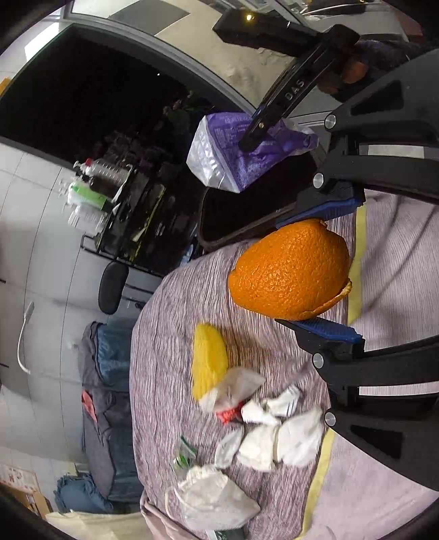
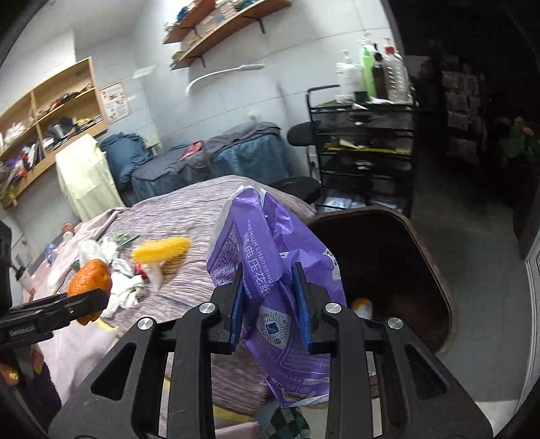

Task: Collect trash
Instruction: 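Carry the purple bag to the bin and open the right tool, then lower the orange into the bin and open the left tool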

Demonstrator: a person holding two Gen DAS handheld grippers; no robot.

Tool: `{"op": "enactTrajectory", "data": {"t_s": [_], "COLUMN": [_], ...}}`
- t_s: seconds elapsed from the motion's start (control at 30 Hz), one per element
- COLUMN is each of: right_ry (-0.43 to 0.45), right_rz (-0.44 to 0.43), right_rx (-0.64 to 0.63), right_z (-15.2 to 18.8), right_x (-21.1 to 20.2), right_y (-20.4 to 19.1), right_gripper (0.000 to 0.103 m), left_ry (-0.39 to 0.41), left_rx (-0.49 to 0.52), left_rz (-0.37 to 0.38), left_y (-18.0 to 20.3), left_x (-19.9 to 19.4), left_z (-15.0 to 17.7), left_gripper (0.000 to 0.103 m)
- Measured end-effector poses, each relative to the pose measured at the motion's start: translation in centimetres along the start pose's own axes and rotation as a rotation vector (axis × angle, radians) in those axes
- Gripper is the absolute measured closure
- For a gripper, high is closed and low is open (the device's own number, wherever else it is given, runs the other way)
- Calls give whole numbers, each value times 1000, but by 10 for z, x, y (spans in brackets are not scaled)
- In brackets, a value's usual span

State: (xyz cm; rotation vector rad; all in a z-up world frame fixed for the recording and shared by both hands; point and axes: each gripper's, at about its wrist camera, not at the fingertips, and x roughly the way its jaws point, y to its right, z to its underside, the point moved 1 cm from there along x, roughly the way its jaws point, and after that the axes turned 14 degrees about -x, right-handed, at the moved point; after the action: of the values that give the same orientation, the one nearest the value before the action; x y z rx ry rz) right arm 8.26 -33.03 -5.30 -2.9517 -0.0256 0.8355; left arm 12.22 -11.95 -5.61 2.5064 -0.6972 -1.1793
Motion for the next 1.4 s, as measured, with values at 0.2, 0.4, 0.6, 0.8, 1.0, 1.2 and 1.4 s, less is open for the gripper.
{"op": "enactTrajectory", "data": {"t_s": [0.2,0.4,0.6,0.8,1.0,1.2,1.4], "right_ry": [-38,-93,-142,-176,-112,-47,26], "right_rz": [49,77,87,114,131,159,255], "right_rx": [51,92,129,164,209,185,170], "right_z": [5,8,14,24,27,24,23], "right_x": [22,53,78,92,74,45,12], "right_y": [30,56,74,84,86,80,85], "right_gripper": [75,75,74,34,23,23,23], "left_ry": [-34,-63,-97,-112,-127,-128,-163], "left_rx": [47,72,92,98,107,139,165], "left_rz": [16,41,47,49,52,64,88], "left_y": [23,41,50,54,60,73,93], "left_x": [17,29,39,43,47,51,68], "left_z": [3,6,10,12,13,12,8], "left_gripper": [54,54,54,54,54,54,54]}}
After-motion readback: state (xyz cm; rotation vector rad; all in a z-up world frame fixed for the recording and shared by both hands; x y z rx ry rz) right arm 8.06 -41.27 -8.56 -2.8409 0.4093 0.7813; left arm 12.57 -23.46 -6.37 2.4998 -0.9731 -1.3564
